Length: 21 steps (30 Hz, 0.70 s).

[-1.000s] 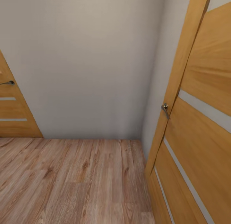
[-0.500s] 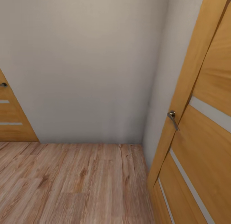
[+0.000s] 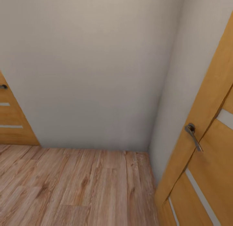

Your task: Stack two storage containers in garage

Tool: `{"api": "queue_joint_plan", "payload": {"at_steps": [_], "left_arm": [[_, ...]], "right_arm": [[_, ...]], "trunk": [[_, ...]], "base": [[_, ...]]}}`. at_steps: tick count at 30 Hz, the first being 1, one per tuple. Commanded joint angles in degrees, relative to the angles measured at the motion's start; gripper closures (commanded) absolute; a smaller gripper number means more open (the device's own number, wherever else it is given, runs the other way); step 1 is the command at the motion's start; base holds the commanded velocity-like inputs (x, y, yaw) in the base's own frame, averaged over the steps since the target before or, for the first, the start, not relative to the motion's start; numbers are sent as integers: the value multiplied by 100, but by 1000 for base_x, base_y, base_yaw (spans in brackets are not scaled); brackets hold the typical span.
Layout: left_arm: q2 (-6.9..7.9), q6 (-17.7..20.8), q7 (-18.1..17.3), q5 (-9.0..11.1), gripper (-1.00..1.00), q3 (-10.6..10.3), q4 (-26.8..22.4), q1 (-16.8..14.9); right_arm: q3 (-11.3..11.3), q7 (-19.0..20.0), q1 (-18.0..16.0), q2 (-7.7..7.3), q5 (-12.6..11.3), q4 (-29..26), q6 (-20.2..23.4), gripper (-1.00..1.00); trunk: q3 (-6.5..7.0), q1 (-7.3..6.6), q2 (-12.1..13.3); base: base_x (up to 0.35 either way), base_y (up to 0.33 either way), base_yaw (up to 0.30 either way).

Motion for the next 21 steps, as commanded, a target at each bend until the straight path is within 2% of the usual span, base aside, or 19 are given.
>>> {"api": "queue_joint_plan", "payload": {"at_steps": [1,21], "left_arm": [[0,-24,1,35,-100,21,7,-5],[-3,-24,1,36,-100,17,9,-5]], "right_arm": [[48,-3,-5,5,-51,18,-32,-100],[48,-3,-5,5,-51,18,-32,-100]], "trunk": [[-6,4,-4],[-6,4,-4]], "base": [[321,0,261],[321,0,269]]}}
